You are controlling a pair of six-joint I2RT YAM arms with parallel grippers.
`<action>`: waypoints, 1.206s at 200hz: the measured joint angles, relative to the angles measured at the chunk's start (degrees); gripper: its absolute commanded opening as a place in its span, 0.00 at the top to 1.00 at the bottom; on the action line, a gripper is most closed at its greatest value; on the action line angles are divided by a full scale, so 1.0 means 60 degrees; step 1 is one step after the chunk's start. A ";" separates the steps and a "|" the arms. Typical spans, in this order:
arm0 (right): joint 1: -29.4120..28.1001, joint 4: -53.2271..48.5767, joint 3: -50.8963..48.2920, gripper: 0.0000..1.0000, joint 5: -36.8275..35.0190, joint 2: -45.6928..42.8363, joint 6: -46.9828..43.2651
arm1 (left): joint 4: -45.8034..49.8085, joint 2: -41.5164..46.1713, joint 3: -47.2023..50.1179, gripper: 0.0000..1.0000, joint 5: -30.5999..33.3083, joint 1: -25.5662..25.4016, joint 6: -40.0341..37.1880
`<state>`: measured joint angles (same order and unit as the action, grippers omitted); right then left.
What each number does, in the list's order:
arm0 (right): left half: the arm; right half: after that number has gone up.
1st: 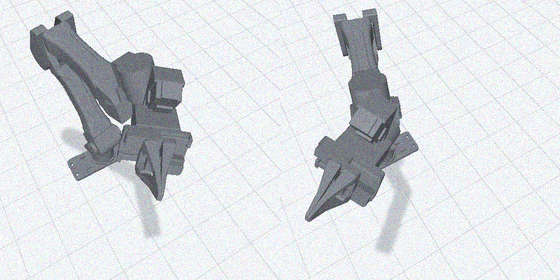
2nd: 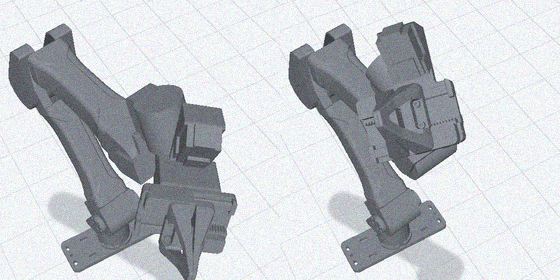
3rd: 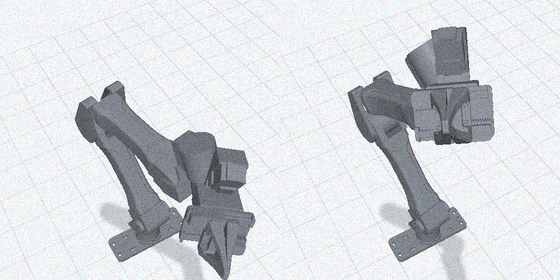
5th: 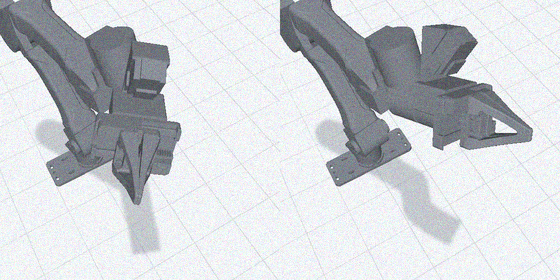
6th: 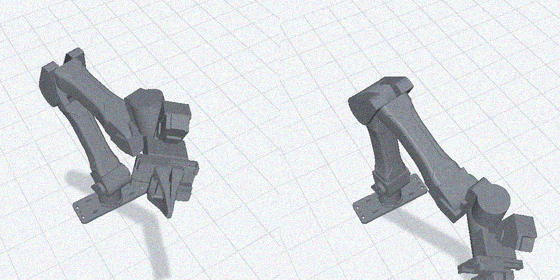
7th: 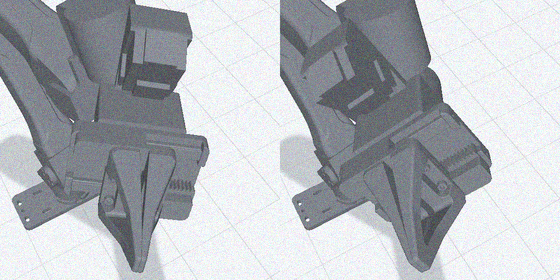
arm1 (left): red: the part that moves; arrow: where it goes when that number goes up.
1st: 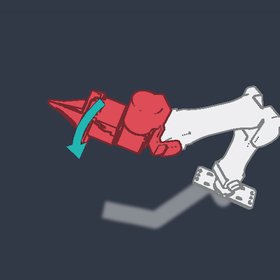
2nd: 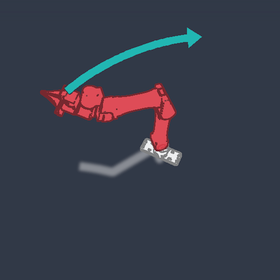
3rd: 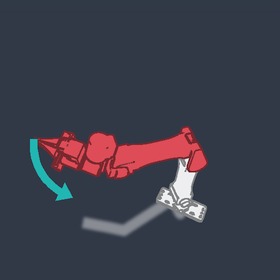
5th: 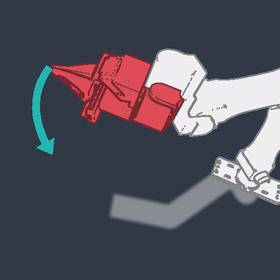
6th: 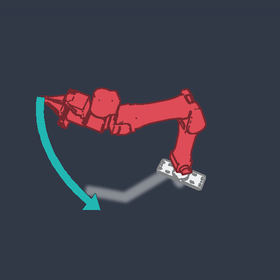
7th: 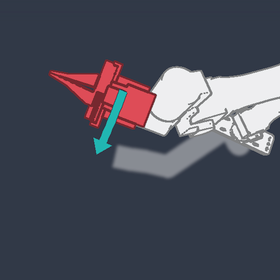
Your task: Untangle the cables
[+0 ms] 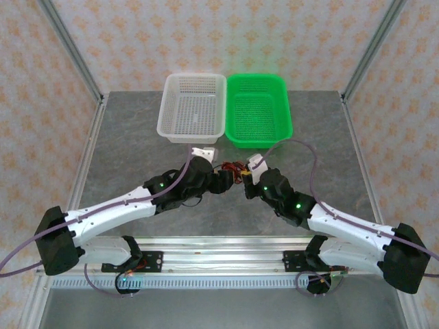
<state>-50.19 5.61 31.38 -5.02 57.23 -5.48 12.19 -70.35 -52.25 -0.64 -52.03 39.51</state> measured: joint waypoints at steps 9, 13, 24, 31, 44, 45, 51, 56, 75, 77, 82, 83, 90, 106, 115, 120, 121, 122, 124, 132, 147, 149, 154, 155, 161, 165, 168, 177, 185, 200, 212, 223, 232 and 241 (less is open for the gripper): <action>0.0000 0.0015 -0.0004 1.00 0.0004 -0.0018 0.0000 | -0.0036 -0.0033 -0.0011 0.36 0.0004 0.0000 0.0135; 0.0000 0.0015 -0.0011 1.00 0.0004 -0.0036 0.0000 | -0.0036 -0.0055 -0.0029 0.36 0.0011 0.0000 0.0193; 0.0000 0.0040 -0.0047 1.00 0.0015 -0.0106 0.0004 | -0.0040 -0.0175 -0.0102 0.36 0.0029 0.0000 0.0295; 0.0000 0.0047 -0.0069 1.00 0.0022 -0.0164 0.0007 | -0.0051 -0.0277 -0.0175 0.36 0.0044 0.0000 0.0368; 0.0000 0.0076 -0.0117 1.00 0.0087 -0.0313 0.0011 | -0.0135 -0.0525 -0.0302 0.36 0.0076 0.0000 0.0459; 0.0000 0.0076 -0.0120 1.00 0.0095 -0.0321 0.0011 | -0.0142 -0.0535 -0.0310 0.36 0.0084 0.0000 0.0463; 0.0000 0.0080 -0.0146 1.00 0.0153 -0.0412 0.0018 | -0.0182 -0.0656 -0.0353 0.36 0.0106 0.0000 0.0510; 0.0000 0.0084 -0.0175 1.00 0.0197 -0.0492 0.0029 | -0.0233 -0.0750 -0.0379 0.36 0.0117 0.0000 0.0539; 0.0004 0.0080 -0.0288 1.00 0.0393 -0.0790 0.0080 | -0.0474 -0.1016 -0.0393 0.36 0.0138 -0.0004 0.0703; 0.0011 0.0080 -0.0310 1.00 0.0412 -0.0827 0.0087 | -0.0510 -0.1045 -0.0393 0.36 0.0138 -0.0004 0.0707; 0.0025 0.0076 -0.0361 1.00 0.0459 -0.0892 0.0109 | -0.0565 -0.1089 -0.0393 0.36 0.0138 -0.0004 0.0736; 0.0025 0.0080 -0.0368 1.00 0.0466 -0.0907 0.0117 | -0.0590 -0.1111 -0.0393 0.36 0.0138 -0.0004 0.0743; 0.0044 0.0080 -0.0452 1.00 0.0546 -0.1005 0.0157 | -0.0670 -0.1173 -0.0393 0.36 0.0142 -0.0004 0.0772; 0.0080 0.0076 -0.0630 1.00 0.0765 -0.1213 0.0222 | -0.0765 -0.1330 -0.0393 0.36 0.0157 -0.0025 0.0841; 0.0084 0.0066 -0.0699 1.00 0.0900 -0.1311 0.0266 | -0.0801 -0.1410 -0.0393 0.36 0.0189 -0.0029 0.0845; 0.0087 0.0058 -0.0721 1.00 0.0976 -0.1359 0.0277 | -0.0820 -0.1435 -0.0393 0.36 0.0215 -0.0029 0.0845; 0.0087 0.0055 -0.0725 1.00 0.0987 -0.1366 0.0288 | -0.0823 -0.1439 -0.0393 0.37 0.0219 -0.0029 0.0841; 0.0087 0.0051 -0.0732 1.00 0.1002 -0.1381 0.0295 | -0.0823 -0.1446 -0.0393 0.37 0.0222 -0.0029 0.0841; 0.0087 0.0047 -0.0739 1.00 0.1042 -0.1410 0.0295 | -0.0834 -0.1450 -0.0393 0.37 0.0240 -0.0029 0.0841; 0.0087 0.0004 -0.0758 1.00 0.1140 -0.1501 0.0321 | -0.0882 -0.1461 -0.0393 0.39 0.0273 -0.0025 0.0827; 0.0091 -0.0036 -0.0769 1.00 0.1275 -0.1690 0.0379 | -0.1144 -0.1457 -0.0357 0.46 0.0299 -0.0018 0.0674; 0.0087 -0.0040 -0.0772 1.00 0.1286 -0.1719 0.0397 | -0.1198 -0.1443 -0.0339 0.47 0.0299 -0.0018 0.0656; 0.0091 -0.0044 -0.0787 1.00 0.1319 -0.1796 0.0408 | -0.1359 -0.1417 -0.0270 0.49 0.0288 -0.0007 0.0579; 0.0091 -0.0044 -0.0790 1.00 0.1326 -0.1818 0.0419 | -0.1381 -0.1413 -0.0259 0.49 0.0288 -0.0007 0.0565; 0.0091 -0.0055 -0.0812 1.00 0.1348 -0.1905 0.0444 | -0.1552 -0.1359 -0.0164 0.51 0.0259 0.0004 0.0503; 0.0091 -0.0076 -0.0823 1.00 0.1381 -0.1974 0.0477 | -0.1698 -0.1304 -0.0076 0.52 0.0229 0.0007 0.0470; 0.0091 -0.0080 -0.0838 1.00 0.1406 -0.2029 0.0481 | -0.1792 -0.1264 -0.0011 0.53 0.0208 0.0011 0.0382; 0.0087 -0.0091 -0.0867 1.00 0.1486 -0.2171 0.0535 | -0.2095 -0.1126 0.0193 0.54 0.0131 0.0022 0.0262; 0.0087 -0.0091 -0.0900 1.00 0.1552 -0.2328 0.0601 | -0.2397 -0.0984 0.0393 0.56 0.0025 0.0051 0.0164; 0.0087 -0.0073 -0.0987 1.00 0.1643 -0.2630 0.0739 | -0.2903 -0.0750 0.0718 0.60 -0.0204 0.0138 0.0040; 0.0087 -0.0066 -0.1031 1.00 0.1712 -0.2852 0.0885 | -0.3260 -0.0605 0.0933 0.63 -0.0397 0.0211 -0.0047; 0.0087 -0.0044 -0.1071 1.00 0.1774 -0.3016 0.1016 | -0.3555 -0.0503 0.1100 0.63 -0.0579 0.0295 -0.0080; 0.0087 0.0007 -0.1111 1.00 0.1832 -0.3129 0.1169 | -0.3741 -0.0452 0.1206 0.63 -0.0659 0.0331 -0.0084; 0.0087 0.0073 -0.1162 1.00 0.1876 -0.3209 0.1308 | -0.3901 -0.0437 0.1286 0.62 -0.0750 0.0372 -0.0084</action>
<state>-49.67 6.04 24.40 6.24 37.98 2.37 -11.22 -72.97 -44.53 -5.15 -49.80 39.00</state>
